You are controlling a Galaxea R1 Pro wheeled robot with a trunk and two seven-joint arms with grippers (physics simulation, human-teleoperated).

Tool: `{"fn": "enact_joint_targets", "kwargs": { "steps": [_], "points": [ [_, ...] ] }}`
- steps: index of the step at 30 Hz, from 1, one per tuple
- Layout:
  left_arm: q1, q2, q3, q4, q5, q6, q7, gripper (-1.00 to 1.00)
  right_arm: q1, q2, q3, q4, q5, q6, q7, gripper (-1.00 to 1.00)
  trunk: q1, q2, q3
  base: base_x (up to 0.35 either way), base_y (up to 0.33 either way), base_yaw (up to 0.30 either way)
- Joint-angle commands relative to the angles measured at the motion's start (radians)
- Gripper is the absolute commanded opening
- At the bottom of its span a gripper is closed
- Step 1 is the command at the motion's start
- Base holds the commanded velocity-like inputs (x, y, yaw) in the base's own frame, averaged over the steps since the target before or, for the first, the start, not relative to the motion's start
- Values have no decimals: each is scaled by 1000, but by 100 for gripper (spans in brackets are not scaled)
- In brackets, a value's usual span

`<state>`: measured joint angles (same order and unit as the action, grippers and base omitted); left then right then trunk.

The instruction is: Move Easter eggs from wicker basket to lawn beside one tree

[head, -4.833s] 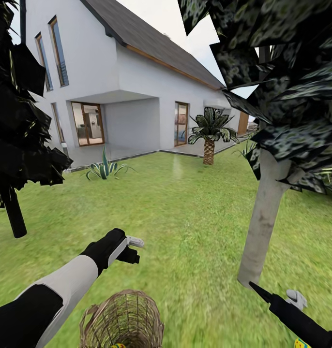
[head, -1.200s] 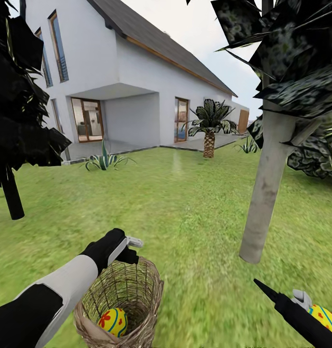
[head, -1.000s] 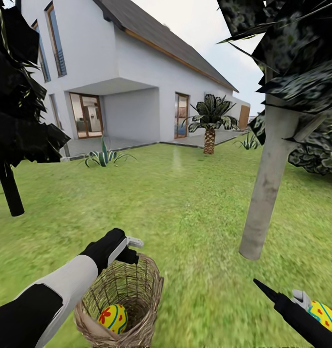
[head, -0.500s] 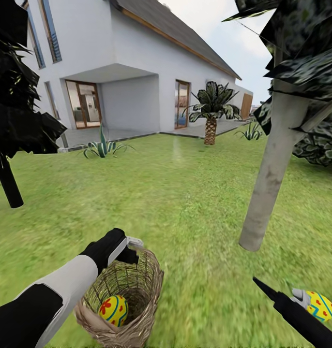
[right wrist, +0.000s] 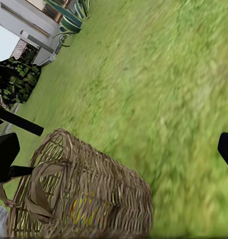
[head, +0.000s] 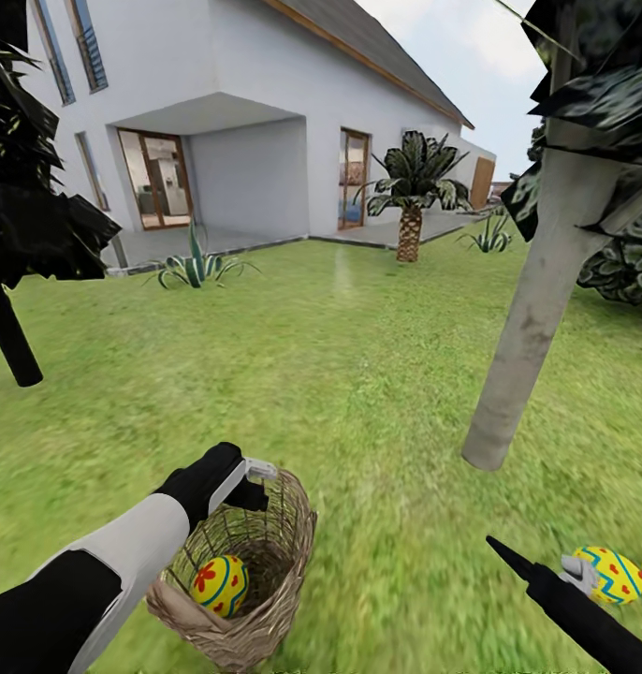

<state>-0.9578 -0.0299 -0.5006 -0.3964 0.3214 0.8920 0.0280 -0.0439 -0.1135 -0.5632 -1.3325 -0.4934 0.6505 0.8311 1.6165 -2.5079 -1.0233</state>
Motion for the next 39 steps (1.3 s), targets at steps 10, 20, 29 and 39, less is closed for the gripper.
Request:
{"fn": "enact_joint_targets", "kwargs": {
  "steps": [10,20,29,39],
  "points": [
    [-1,1,-7,-1,7,2,4,100,-1,-1,9,0,-4,8,-3,100,0,0,-5,0,0,0],
    [-1,1,-7,-1,7,2,5,100,-1,0,10,1,-4,8,-5,100,0,0,-19,0,0,7],
    [-1,1,-7,-1,8,2,3,100,-1,0,11,1,-4,6,-4,100,0,0,-22,0,0,4],
    [-1,2,-7,-1,8,2,3,100,-1,0,11,1,-4,6,-4,100,0,0,-22,96,49,0]
  ]
}}
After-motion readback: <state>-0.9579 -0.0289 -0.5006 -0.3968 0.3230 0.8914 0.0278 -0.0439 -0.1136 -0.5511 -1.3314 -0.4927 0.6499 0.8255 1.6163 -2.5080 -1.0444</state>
